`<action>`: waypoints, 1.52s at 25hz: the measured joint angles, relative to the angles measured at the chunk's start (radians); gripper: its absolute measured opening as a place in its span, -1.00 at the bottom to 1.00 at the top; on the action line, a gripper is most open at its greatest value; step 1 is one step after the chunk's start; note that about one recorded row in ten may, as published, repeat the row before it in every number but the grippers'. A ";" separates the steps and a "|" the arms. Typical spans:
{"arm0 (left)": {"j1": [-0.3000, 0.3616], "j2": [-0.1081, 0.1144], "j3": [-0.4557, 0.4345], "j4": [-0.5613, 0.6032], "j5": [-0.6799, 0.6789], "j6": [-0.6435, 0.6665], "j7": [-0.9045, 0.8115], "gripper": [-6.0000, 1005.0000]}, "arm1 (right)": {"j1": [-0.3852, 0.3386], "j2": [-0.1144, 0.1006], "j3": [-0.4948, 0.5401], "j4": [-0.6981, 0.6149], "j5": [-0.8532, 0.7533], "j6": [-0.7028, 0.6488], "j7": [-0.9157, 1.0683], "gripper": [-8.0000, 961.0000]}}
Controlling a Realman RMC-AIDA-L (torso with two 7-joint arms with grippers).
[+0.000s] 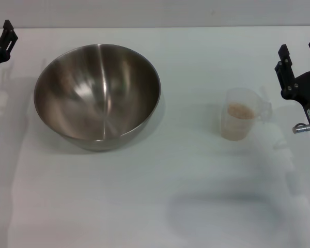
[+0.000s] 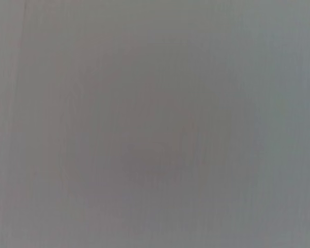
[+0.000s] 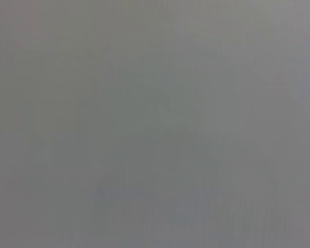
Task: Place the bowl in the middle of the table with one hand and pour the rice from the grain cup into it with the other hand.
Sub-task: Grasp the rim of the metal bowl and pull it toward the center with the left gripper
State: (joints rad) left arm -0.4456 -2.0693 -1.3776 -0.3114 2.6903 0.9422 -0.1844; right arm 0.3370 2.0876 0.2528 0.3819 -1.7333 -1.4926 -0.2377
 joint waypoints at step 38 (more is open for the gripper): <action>0.146 0.007 -0.405 -1.488 -0.043 -2.188 0.368 0.65 | 0.053 0.000 -0.012 -0.014 -0.004 -0.008 -0.037 0.19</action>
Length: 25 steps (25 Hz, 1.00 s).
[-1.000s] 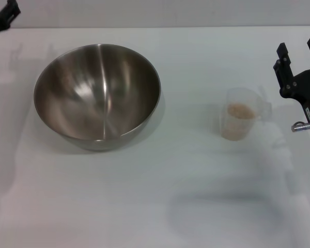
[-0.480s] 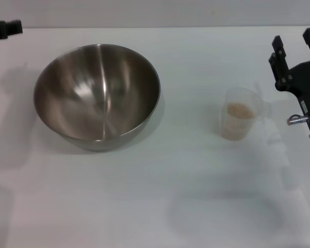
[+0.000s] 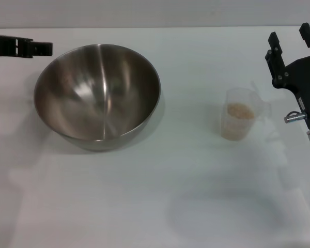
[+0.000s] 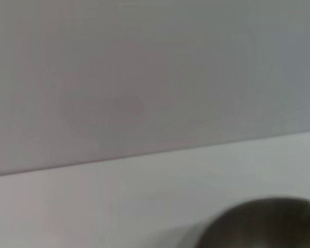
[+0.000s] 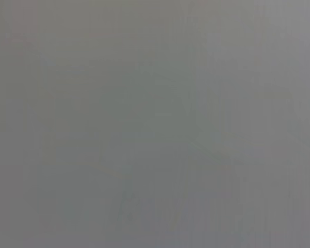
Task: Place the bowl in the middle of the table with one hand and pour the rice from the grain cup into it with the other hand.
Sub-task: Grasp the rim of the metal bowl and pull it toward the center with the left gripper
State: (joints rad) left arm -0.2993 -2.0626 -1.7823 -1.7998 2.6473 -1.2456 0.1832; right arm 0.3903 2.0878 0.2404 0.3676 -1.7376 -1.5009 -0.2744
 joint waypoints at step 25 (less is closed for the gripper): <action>-0.105 0.000 -0.010 0.305 0.016 0.069 0.017 0.61 | -0.005 0.001 -0.003 0.006 0.000 -0.004 -0.065 0.19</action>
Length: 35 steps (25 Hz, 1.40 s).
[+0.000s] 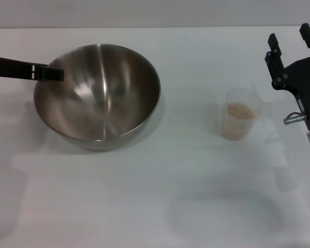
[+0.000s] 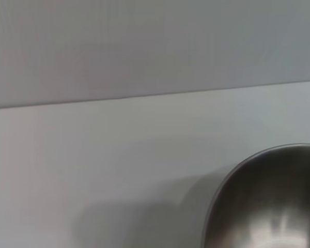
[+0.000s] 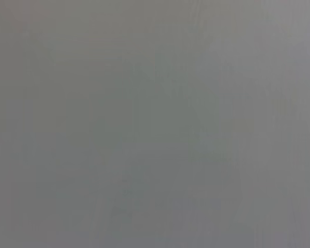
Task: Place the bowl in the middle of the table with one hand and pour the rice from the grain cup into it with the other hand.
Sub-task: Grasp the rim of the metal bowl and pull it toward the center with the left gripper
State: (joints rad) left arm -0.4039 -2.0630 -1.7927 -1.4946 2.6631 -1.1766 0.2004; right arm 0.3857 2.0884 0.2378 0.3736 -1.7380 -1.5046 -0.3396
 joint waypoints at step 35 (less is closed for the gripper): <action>-0.117 0.001 -0.017 0.198 0.017 -0.084 0.116 0.26 | 0.009 -0.001 0.000 -0.004 -0.012 -0.002 0.000 0.19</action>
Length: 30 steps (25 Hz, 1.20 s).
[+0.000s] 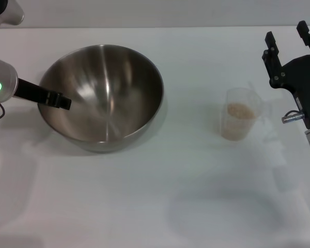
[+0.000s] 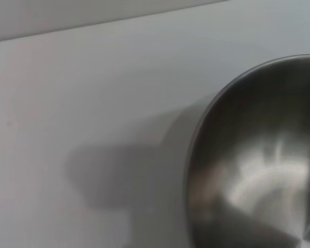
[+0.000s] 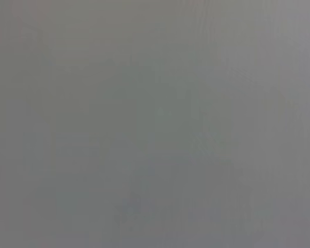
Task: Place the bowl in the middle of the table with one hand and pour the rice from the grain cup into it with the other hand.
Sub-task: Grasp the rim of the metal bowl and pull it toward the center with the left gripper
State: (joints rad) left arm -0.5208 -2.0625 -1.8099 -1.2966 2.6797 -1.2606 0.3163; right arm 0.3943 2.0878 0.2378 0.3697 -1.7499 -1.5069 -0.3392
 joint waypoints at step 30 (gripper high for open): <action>-0.042 -0.001 0.030 -0.021 0.050 0.030 0.004 -0.82 | 0.004 -0.003 0.003 -0.001 0.000 -0.013 -0.001 0.19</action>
State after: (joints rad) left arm -0.5627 -2.0639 -1.7799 -1.3171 2.7296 -1.2305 0.3202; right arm 0.3978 2.0847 0.2409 0.3682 -1.7503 -1.5199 -0.3406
